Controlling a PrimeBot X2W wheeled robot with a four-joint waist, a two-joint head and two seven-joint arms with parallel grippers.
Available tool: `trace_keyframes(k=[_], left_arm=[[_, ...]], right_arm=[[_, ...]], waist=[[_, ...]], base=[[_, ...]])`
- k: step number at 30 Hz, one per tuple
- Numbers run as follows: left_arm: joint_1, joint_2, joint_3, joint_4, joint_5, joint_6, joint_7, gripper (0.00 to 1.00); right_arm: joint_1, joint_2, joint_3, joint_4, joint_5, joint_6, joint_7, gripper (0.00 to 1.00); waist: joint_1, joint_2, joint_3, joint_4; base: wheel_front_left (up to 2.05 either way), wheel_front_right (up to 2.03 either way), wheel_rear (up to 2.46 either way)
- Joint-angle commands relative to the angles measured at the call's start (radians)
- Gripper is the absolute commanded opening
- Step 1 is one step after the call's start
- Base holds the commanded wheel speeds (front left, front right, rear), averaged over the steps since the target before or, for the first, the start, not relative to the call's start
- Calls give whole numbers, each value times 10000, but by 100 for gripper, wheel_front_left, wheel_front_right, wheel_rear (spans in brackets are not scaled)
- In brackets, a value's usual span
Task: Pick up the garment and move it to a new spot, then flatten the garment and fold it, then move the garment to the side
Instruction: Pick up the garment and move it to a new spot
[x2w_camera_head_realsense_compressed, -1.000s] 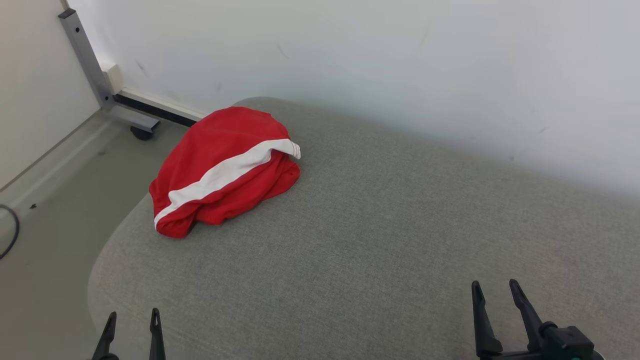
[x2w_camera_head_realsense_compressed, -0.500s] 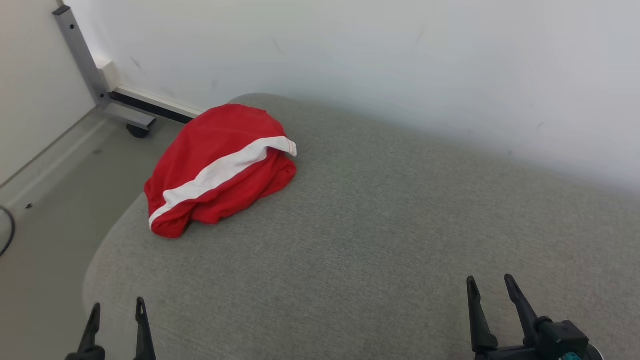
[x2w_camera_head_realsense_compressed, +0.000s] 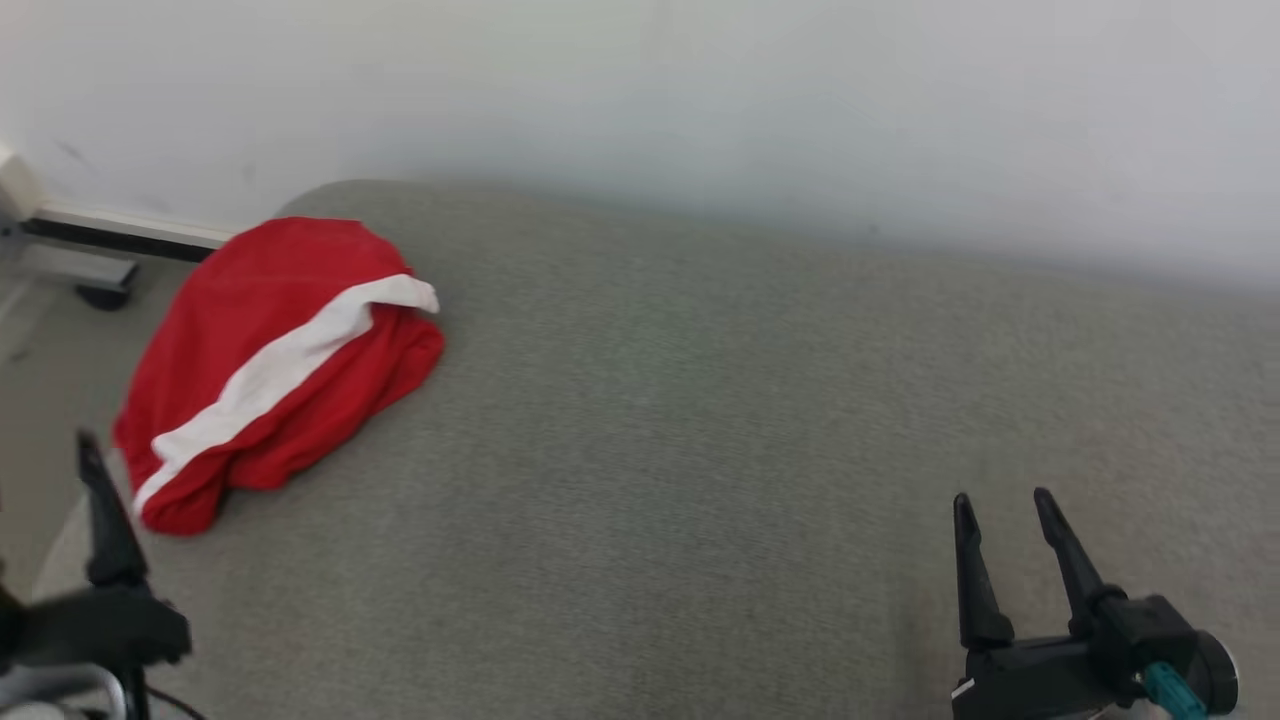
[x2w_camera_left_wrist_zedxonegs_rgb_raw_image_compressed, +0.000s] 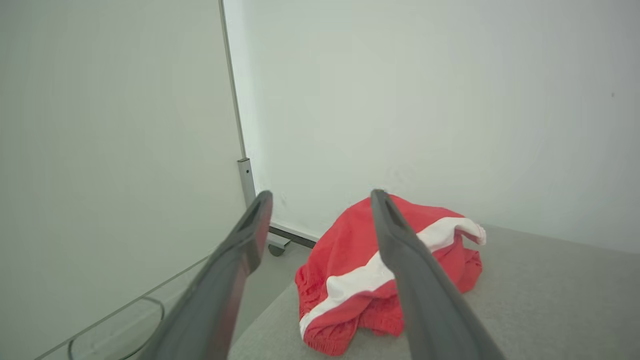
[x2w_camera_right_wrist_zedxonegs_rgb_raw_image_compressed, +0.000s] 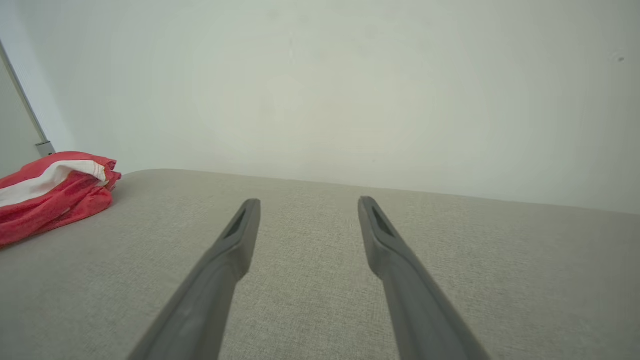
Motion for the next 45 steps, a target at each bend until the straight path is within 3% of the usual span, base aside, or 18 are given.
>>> trace_keyframes(k=[1,11,21,26,39,40,41,45], left_arm=[[-369,132,87,36,-99,-45,24,100],[-2385,1216,676,749,-741,-243,659,100],[-4380,2242,389,2195,-761,-562,1632,100],[-5125,2656,173,3625,-824,-765,2436,100],[-5464,2817,59,6291,-1214,-800,4223,100],[-5462,2817,43,6354,-1210,-782,4124,36],[-5474,2811,55,6440,-1223,-771,4041,0],[-5559,2761,-20,6657,-1160,-712,3473,0]], right_arm=[[-107,15,-77,-89,-122,30,-6,100],[-610,12,-199,-663,-111,30,-7,100],[-1137,19,-401,-1136,-240,30,-7,100],[-1278,17,-369,-1222,-264,30,-7,100],[-1353,16,-302,-1325,-354,28,-7,100],[-1347,17,-298,-1329,-360,28,-7,100],[-1335,17,-298,-1337,-359,28,-7,100],[-1214,15,-337,-1336,-428,30,-7,100]], waist=[[-1,-1,753,-1085],[-1,-1,2208,-2425],[-1,-1,3340,-2795],[-1,-1,3586,-2899],[-1,-1,3541,-2974],[-1,-1,3520,-2971],[-1,-1,3494,-2964],[-1,-1,3324,-2865]], base=[[0,0,0],[0,0,0],[0,0,0],[0,0,0],[0,0,0],[0,0,0],[0,0,0],[0,0,0]])
